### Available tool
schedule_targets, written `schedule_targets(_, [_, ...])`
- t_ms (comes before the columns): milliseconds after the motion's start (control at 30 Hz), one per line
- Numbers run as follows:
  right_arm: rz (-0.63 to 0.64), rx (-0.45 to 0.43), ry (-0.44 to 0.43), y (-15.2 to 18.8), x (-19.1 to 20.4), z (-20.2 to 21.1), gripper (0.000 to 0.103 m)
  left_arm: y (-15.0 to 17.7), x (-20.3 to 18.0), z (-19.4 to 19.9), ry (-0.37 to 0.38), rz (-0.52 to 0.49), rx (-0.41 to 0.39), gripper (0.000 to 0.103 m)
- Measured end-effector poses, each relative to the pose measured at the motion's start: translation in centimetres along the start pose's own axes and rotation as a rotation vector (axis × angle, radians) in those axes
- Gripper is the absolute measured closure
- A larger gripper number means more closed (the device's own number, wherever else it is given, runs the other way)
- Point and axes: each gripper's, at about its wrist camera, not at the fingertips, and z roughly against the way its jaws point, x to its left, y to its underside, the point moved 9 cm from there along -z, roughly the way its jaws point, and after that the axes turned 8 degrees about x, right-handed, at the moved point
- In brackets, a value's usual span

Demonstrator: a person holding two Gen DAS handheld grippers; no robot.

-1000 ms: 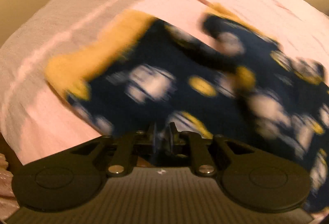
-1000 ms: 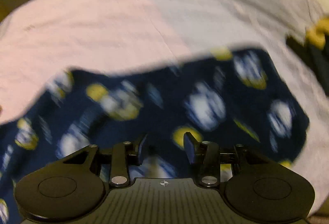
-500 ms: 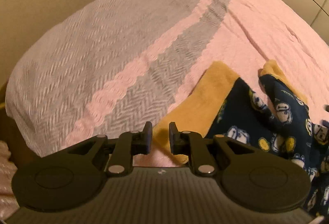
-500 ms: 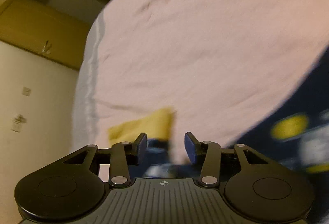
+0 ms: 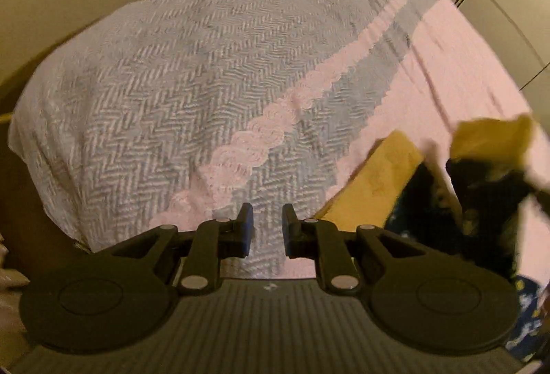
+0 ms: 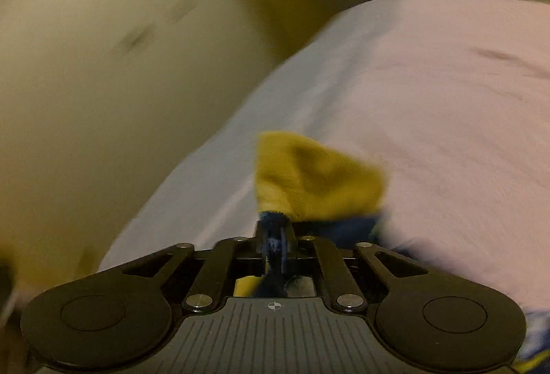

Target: Fold clothes

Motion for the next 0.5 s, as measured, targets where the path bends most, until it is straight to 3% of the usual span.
schedule_targets(33, [0.042, 0.044, 0.03, 1.4, 1.5, -0.7, 0.057, 0.0, -0.2, 0.0, 0.024, 0.003, 0.009, 0.09])
schedule_targets(67, [0.084, 0.088, 0.059, 2.9, 2.9, -1.5, 0.05, 0.2, -0.6, 0.0, 0.05, 0.002, 0.022, 0.09])
schedule_targets(167, [0.124, 0.141, 0.17, 7.0, 3.4, -1.5, 0.049, 0.8, -1.9, -0.3, 0.132, -0.012, 0.058, 0.087])
schedule_targets(333, [0.052, 0.228, 0.442, 12.9, -2.4, 1.8, 0.049, 2.0, -4.5, -2.3, 0.253, 0.014, 0.149, 0.084])
schedule_targets(400, [0.058, 0.261, 0.533, 14.3, -4.2, 2.9, 0.049, 2.1, -5.7, -3.0, 0.296, 0.032, 0.166, 0.078])
schedule_targets(500, [0.034, 0.27, 0.568, 16.7, -5.5, 5.4, 0.049, 1.9, -6.6, -4.7, 0.292, 0.062, 0.168, 0.073])
